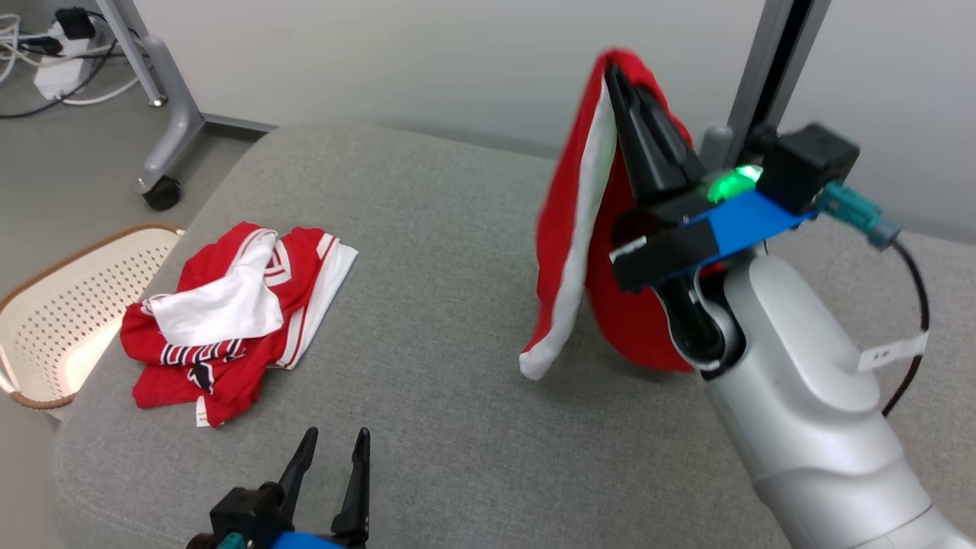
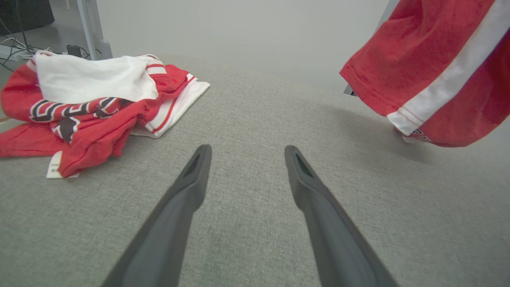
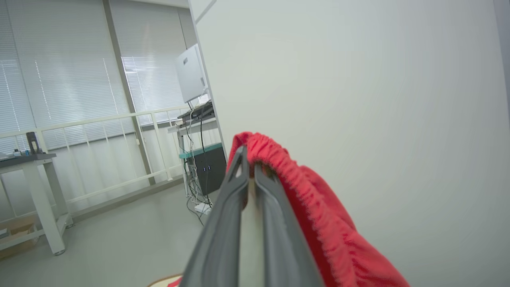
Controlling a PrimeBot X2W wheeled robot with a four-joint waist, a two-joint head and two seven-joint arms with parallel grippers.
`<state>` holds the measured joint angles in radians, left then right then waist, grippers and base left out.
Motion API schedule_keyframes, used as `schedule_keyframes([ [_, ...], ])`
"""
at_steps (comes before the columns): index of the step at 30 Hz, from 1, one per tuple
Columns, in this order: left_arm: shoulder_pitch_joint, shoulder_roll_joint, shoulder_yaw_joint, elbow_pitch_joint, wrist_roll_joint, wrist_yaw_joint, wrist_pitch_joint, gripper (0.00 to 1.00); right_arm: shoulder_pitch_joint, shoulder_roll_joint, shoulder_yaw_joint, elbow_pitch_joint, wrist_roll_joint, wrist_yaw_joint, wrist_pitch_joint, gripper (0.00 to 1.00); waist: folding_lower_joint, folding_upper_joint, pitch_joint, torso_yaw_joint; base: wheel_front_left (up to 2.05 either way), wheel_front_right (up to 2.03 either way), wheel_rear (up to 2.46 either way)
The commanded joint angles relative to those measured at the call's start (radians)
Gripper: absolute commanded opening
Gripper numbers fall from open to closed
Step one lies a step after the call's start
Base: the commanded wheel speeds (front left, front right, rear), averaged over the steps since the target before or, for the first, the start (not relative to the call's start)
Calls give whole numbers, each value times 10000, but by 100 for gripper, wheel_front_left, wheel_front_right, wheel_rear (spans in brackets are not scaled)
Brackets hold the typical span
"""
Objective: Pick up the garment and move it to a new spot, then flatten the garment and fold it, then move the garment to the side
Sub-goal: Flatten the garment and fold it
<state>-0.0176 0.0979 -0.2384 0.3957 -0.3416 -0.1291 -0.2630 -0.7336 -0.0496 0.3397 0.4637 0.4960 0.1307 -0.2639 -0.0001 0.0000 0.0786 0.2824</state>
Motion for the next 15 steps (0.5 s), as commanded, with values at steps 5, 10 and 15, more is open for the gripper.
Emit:
schedule_keyframes([
  [5,491,112,266,98,83,-28,-26,100,-380,-41,368,-502,1983,1,-6,0,1,0,-572,-87,0,0,0],
  [10,972,22,574,78,176,-28,-26,100,584,-50,428,-198,2957,1,-7,0,1,0,-895,-681,0,0,0],
  [15,1107,-124,641,-32,231,-28,-26,100,2149,-119,-409,1359,2290,1,11,0,1,0,-913,-1433,0,0,0],
])
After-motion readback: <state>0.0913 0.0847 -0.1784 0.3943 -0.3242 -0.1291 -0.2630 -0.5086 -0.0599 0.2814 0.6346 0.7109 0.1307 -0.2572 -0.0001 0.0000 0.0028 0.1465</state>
